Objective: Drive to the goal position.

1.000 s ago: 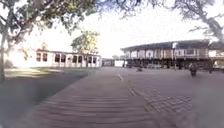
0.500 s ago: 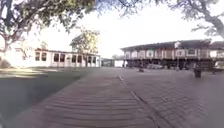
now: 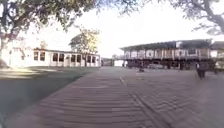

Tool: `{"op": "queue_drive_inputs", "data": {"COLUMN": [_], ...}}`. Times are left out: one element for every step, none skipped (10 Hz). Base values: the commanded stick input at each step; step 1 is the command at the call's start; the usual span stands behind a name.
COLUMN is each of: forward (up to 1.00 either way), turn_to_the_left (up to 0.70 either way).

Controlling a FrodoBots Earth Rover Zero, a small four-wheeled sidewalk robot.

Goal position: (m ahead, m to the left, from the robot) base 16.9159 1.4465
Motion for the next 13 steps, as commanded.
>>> {"op": "queue_drive_inputs", "data": {"forward": [0.70,0.70,0.70,0.70,0.70,0.70,0.70,0.70,0.70,0.70,0.70,0.70,0.70], "turn_to_the_left": [0.00,0.00,0.00,0.00,0.00,0.00,0.00,0.00,0.00,0.00,0.00,0.00,0.00]}}
